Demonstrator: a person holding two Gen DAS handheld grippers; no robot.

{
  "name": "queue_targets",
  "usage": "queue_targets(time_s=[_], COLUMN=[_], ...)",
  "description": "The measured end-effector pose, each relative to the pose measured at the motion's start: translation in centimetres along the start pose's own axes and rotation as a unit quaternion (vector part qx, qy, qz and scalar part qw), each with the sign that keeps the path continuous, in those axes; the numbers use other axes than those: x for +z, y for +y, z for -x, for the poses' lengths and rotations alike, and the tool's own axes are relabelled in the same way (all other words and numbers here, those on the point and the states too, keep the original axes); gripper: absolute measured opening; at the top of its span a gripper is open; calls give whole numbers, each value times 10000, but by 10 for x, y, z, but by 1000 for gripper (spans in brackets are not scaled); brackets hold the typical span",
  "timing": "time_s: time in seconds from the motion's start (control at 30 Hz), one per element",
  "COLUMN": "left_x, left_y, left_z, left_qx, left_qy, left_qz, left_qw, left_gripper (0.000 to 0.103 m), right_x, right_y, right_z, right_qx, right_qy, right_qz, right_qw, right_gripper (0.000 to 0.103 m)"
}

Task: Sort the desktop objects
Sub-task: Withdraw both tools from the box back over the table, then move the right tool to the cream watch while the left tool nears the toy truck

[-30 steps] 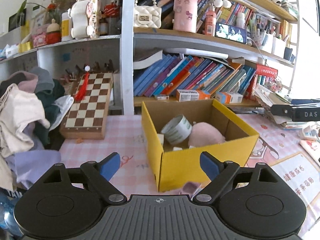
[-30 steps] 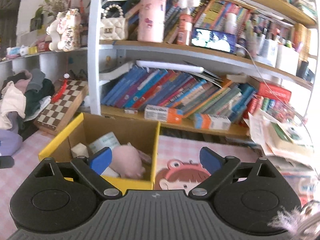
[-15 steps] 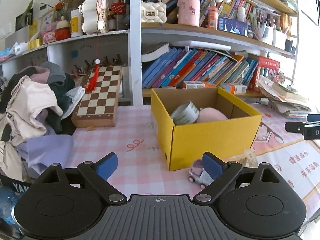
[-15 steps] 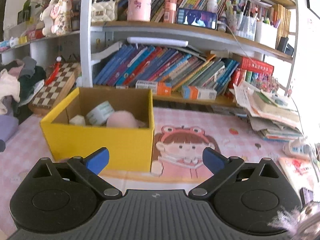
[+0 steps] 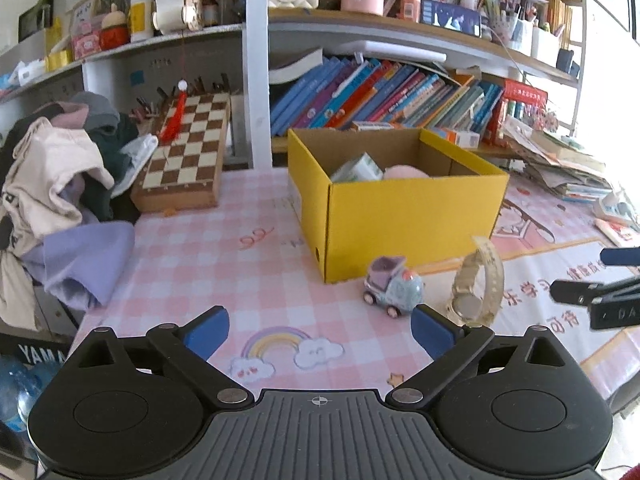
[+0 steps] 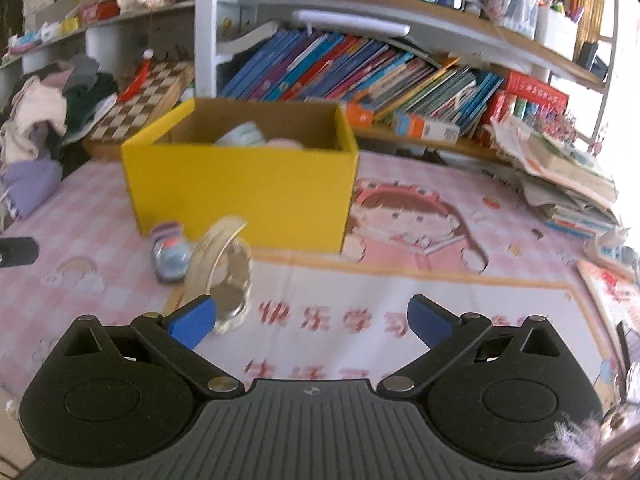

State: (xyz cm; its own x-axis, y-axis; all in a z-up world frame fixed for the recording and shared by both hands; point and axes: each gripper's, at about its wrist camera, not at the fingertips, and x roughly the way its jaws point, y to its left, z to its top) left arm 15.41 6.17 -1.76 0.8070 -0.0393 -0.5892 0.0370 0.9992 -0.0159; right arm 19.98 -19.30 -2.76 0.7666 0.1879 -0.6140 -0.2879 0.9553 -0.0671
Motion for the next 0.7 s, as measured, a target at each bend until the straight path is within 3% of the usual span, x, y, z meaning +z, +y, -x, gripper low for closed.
queue_targets(time_s=[0.33, 0.5, 0.7], left_x=[-13, -19, -20], left_y=[-6, -8, -16], left_z=[-6, -10, -13], left_qx=[-98, -342, -405], left_qy=[317, 526, 533], left_qz=[-55, 46, -121], left_qw=[9994, 9980, 9977], left_gripper=[100, 102, 103], right_x=[-17, -21, -19], right_y=[25, 39, 46], right_z=[-6, -9, -11], right_qx=[283, 465, 551], right_qy=[401, 555, 572], right_qz=[199, 450, 638], right_qw=[9986, 9964, 9948], right_gripper=[103, 103, 102])
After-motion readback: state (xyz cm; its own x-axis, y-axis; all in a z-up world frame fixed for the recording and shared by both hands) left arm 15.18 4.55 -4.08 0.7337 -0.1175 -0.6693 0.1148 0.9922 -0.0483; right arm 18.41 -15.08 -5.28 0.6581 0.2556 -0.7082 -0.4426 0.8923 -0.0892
